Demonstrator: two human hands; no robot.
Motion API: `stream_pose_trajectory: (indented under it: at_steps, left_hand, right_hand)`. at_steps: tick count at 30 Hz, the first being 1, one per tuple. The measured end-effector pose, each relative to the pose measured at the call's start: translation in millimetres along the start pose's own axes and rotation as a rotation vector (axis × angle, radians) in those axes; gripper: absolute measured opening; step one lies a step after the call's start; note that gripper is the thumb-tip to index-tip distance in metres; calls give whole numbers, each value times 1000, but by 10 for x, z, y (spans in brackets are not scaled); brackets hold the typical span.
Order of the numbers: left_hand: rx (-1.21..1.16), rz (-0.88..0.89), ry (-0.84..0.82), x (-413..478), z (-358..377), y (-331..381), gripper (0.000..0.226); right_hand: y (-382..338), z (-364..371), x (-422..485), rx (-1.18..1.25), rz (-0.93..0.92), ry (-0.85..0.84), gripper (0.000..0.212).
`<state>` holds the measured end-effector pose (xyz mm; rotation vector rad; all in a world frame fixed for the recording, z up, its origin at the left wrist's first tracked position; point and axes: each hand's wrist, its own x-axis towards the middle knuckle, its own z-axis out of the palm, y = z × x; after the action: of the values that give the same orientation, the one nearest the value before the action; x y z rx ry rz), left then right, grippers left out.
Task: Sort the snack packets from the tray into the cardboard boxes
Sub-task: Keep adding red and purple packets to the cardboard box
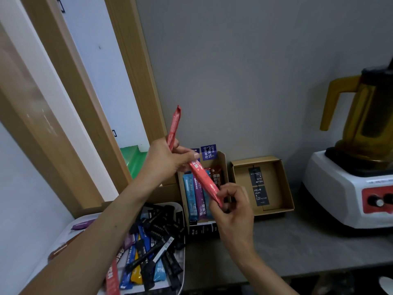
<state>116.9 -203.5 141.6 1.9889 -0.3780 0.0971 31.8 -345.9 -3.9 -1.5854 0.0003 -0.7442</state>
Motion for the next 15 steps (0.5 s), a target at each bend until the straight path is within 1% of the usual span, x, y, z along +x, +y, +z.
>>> stream_pose_trajectory:
  at_steps: [1, 3, 5, 7, 10, 12, 15]
  left_hand:
    - [-44, 0, -12, 14, -9, 10, 33]
    - [-120, -16, -52, 46, -28, 17, 34]
    - [-198, -39, -78, 61, -33, 22, 38]
    - [-249, -50, -82, 56, -30, 37, 39]
    - [-297, -50, -98, 51, -16, 60, 39]
    - [-251, -25, -82, 52, -7, 48, 41]
    - [-6, 55, -16, 44, 36, -25, 41]
  right_hand:
    - [6, -8, 19, 50, 33, -34, 27]
    - [-14, -8, 41, 243, 168, -97, 25]
    - [-26, -15, 67, 379, 270, -74, 28]
    - [-50, -39, 105, 433, 317, -63, 35]
    - [-85, -65, 129, 417, 351, -147, 42]
    - [-100, -66, 108, 373, 348, -208, 38]
    - [-71, -75, 80, 313, 346, -212, 26]
